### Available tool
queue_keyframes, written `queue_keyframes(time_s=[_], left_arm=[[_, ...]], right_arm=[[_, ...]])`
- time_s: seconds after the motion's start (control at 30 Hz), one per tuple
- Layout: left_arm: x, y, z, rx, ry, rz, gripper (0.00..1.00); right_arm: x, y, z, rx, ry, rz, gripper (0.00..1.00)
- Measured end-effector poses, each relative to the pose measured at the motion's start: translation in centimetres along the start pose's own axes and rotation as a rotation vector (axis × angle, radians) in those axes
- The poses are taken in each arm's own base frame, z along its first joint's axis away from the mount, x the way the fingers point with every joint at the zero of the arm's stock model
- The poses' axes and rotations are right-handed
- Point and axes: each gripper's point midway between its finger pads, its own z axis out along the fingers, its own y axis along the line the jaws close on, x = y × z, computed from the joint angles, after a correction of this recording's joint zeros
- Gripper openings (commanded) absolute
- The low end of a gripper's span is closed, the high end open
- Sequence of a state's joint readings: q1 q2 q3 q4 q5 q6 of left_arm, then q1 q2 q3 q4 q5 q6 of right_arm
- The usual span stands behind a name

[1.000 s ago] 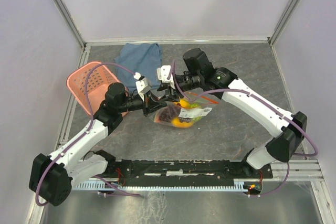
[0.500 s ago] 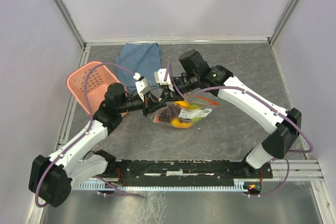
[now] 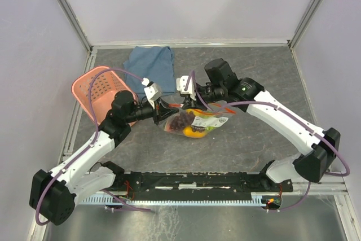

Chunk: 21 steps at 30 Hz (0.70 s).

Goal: Place the food in the zip-top bag and seal the zipper
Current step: Zip the zipper food storage bag at the center of the board.

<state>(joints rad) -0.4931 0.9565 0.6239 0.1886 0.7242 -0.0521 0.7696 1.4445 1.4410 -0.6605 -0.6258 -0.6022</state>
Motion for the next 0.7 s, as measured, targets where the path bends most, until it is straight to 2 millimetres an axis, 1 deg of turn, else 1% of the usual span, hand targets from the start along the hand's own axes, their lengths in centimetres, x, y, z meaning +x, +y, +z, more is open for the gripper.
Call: queue_keyframes(time_s=[0.47,0.7], left_arm=[[-0.5,2.7,-0.3,-0.161,-0.020,0.004,0.03],[-0.7,4.4,-1.0,-0.254,-0.036,-0.029,0.03]], right_arm=[[3.8,-1.0,-2.9,0.265,0.117,0.178,0.02],[6.2,-1.1,-5.2,0.405,0.201,0.274,0.02]])
